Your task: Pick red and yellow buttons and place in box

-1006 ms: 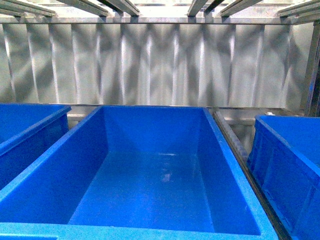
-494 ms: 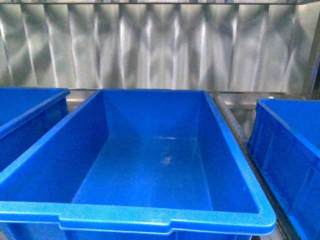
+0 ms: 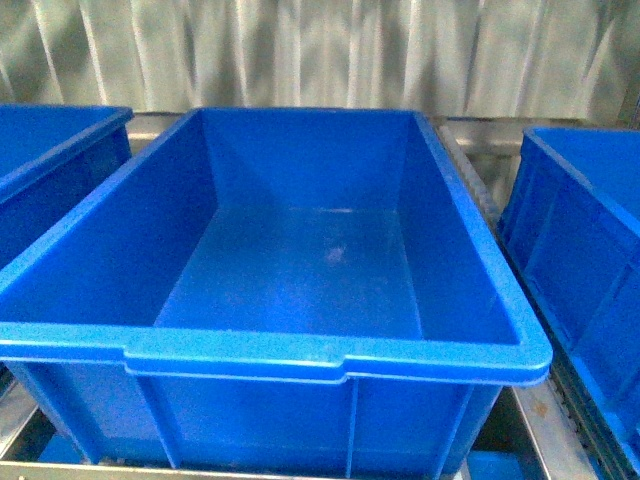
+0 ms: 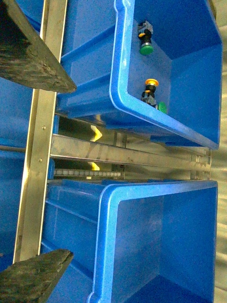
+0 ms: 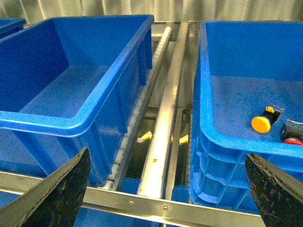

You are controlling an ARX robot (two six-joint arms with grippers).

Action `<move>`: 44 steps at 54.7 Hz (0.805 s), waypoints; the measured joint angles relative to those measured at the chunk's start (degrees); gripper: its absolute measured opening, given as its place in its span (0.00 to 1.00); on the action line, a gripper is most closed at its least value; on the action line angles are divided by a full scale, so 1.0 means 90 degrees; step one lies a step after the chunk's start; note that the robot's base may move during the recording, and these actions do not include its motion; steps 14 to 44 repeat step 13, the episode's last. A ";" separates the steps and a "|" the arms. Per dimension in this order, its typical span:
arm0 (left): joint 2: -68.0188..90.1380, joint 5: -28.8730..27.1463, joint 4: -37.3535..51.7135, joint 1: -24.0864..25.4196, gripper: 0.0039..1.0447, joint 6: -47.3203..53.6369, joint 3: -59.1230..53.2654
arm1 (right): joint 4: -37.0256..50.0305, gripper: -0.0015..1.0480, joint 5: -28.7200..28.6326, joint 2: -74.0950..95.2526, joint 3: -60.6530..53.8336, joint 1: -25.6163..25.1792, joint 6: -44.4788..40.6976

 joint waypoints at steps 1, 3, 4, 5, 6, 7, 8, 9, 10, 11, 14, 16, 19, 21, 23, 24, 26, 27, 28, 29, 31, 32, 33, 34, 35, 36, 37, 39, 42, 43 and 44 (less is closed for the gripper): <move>0.0000 0.0000 0.0000 0.0000 0.93 0.0000 0.0000 | 0.0000 0.94 0.0000 0.0000 0.0000 0.0000 0.0000; 0.0000 0.0000 0.0000 0.0000 0.93 0.0000 0.0000 | 0.0000 0.94 0.0000 0.0000 0.0000 0.0000 0.0002; 0.0000 0.0000 0.0000 0.0000 0.93 0.0000 0.0000 | 0.0000 0.94 0.0000 0.0000 0.0000 0.0000 0.0000; 0.0000 0.0000 0.0000 0.0000 0.93 0.0000 0.0000 | 0.0000 0.94 0.0000 0.0000 0.0000 0.0000 0.0000; 0.0000 0.0000 0.0000 0.0000 0.93 0.0000 0.0000 | 0.0000 0.94 0.0000 0.0000 0.0000 0.0000 0.0000; 0.0000 0.0000 0.0000 0.0000 0.93 0.0000 0.0000 | 0.0000 0.94 0.0000 0.0000 0.0000 0.0000 0.0000; 0.0000 0.0000 0.0000 0.0000 0.93 0.0000 0.0000 | 0.0000 0.94 0.0000 0.0000 0.0000 0.0000 0.0000; 0.0000 0.0000 0.0000 0.0000 0.93 0.0000 0.0000 | 0.0000 0.94 0.0000 0.0000 0.0000 0.0000 0.0000; 0.0000 0.0000 0.0000 0.0000 0.93 0.0000 0.0000 | 0.0000 0.94 0.0000 0.0000 0.0000 0.0000 0.0000; 0.0000 0.0000 0.0000 0.0000 0.93 0.0000 0.0000 | 0.0000 0.94 0.0000 0.0000 0.0000 0.0000 0.0000; 0.0000 0.0000 0.0000 0.0000 0.93 0.0000 0.0000 | 0.0000 0.94 0.0000 0.0000 0.0000 0.0000 0.0000; 0.0000 0.0000 0.0000 0.0000 0.93 0.0000 0.0000 | 0.0000 0.94 0.0000 0.0000 0.0000 0.0000 0.0000; 0.0000 0.0000 0.0000 0.0000 0.93 0.0000 0.0000 | 0.0000 0.94 0.0000 0.0000 0.0000 0.0000 0.0000; 0.0000 0.0000 0.0000 0.0000 0.93 0.0000 0.0000 | 0.0000 0.94 0.0000 0.0000 0.0000 0.0000 0.0000; 0.0000 0.0000 0.0000 0.0000 0.93 0.0000 0.0000 | 0.0000 0.94 0.0000 0.0000 0.0000 0.0000 0.0000; 0.0000 0.0000 0.0000 0.0000 0.93 0.0000 0.0000 | 0.0000 0.94 0.0000 0.0000 0.0000 0.0000 0.0000; 0.0000 0.0000 0.0000 0.0000 0.93 0.0000 0.0000 | 0.0000 0.94 0.0000 0.0000 0.0000 0.0000 0.0000; 0.0000 0.0000 0.0000 0.0000 0.93 0.0000 0.0000 | 0.0000 0.94 0.0000 0.0000 0.0000 0.0000 0.0000; 0.0000 0.0000 0.0000 0.0000 0.93 0.0000 0.0000 | 0.0000 0.94 0.0000 0.0000 0.0000 0.0000 0.0000; 0.0000 0.0000 0.0000 0.0000 0.93 0.0000 0.0000 | 0.0000 0.94 0.0000 0.0000 0.0000 0.0000 0.0000; 0.0000 0.0000 0.0000 0.0000 0.93 0.0000 0.0000 | 0.0000 0.94 0.0000 0.0000 0.0000 0.0000 0.0000; 0.0000 0.0000 0.0000 0.0000 0.93 0.0000 0.0000 | 0.0000 0.94 0.0000 0.0000 0.0000 0.0000 0.0000; 0.0000 0.0000 0.0000 0.0000 0.93 0.0000 0.0000 | 0.0000 0.94 0.0000 0.0000 0.0000 0.0000 0.0000; 0.0000 0.0000 0.0000 0.0000 0.93 0.0000 0.0000 | 0.0000 0.94 0.0000 0.0000 0.0000 0.0000 0.0000; 0.0000 0.0000 0.0000 0.0000 0.93 0.0000 0.0000 | 0.0000 0.94 0.0000 0.0000 0.0000 0.0000 0.0000; 0.0000 0.0000 0.0000 0.0000 0.93 0.0000 0.0000 | 0.0000 0.94 0.0000 0.0000 0.0000 0.0000 0.0000; 0.0000 0.0000 0.0000 0.0000 0.93 0.0000 0.0000 | 0.0000 0.94 0.0000 0.0000 0.0000 0.0000 0.0000; 0.0000 0.0000 0.0000 0.0000 0.93 0.0000 0.0000 | 0.0000 0.94 0.0000 0.0000 0.0000 0.0000 0.0000; 0.0000 0.0000 0.0000 0.0000 0.93 0.0000 0.0000 | 0.0000 0.94 0.0000 0.0000 0.0000 0.0000 0.0000; 0.0000 0.0000 0.0000 0.0000 0.93 0.0000 0.0000 | 0.0000 0.94 0.0000 0.0000 0.0000 0.0000 0.0000; 0.0000 0.0000 0.0000 0.0000 0.93 0.0000 0.0000 | 0.0000 0.94 0.0000 0.0000 0.0000 0.0000 0.0000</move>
